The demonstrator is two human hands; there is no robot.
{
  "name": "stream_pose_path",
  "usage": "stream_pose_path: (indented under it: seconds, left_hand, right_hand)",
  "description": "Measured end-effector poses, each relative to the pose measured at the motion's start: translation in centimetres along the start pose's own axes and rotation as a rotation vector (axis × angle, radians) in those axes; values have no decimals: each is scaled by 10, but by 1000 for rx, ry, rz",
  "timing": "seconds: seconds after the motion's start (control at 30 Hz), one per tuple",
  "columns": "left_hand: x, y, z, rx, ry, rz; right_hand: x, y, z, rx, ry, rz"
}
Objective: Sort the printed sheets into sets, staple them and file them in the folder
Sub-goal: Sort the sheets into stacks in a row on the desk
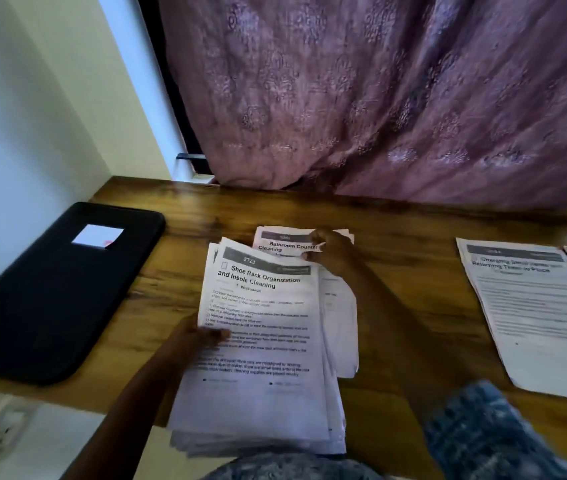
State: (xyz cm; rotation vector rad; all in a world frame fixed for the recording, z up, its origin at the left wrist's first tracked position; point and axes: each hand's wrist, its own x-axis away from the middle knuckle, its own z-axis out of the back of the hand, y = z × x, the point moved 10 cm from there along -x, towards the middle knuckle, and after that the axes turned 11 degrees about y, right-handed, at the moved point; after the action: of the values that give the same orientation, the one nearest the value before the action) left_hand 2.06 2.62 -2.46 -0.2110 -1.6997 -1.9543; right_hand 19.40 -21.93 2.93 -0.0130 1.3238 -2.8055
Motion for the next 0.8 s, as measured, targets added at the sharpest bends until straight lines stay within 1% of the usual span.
stream_pose_path:
  seconds: [0.07, 0.13, 0.2, 0.3, 0.47, 0.5, 0.57, 0.63, 0.7, 0.73, 0.8]
  left_hand:
    - [-4, -6, 5, -25, 33, 9]
    - [-6, -10, 7, -65, 38, 1]
    - [-7, -12, 8, -98, 40, -24]
    - [-8, -9, 7, -123, 42, -67]
    - [-9, -5, 5, -158, 20, -126]
    - [-9, -4, 5, -170, 33, -146]
    - [-8, -2, 12, -225, 144, -205]
    - [-7, 7, 27, -414, 340, -339]
    - [-2, 18, 32, -707, 513, -526]
    - [-1, 21, 29, -814, 542, -588]
    - [-4, 16, 16, -985, 498, -615]
  right_hand:
    - [19, 20, 15, -23, 182, -89]
    - [46, 37, 16, 50, 227, -162]
    - [68, 51, 7, 122, 189, -222]
    - [84, 56, -11, 99, 109, -266]
    - [86, 56, -14, 44, 120, -282]
    - [87, 58, -13, 38, 115, -297]
    - [88, 62, -11, 7, 108, -321]
    - [89, 65, -8, -40, 112, -336]
    - [88, 67, -4, -66, 129, -349]
    - [88, 66, -4, -78, 131, -357]
    - [88, 60, -8, -89, 102, -361]
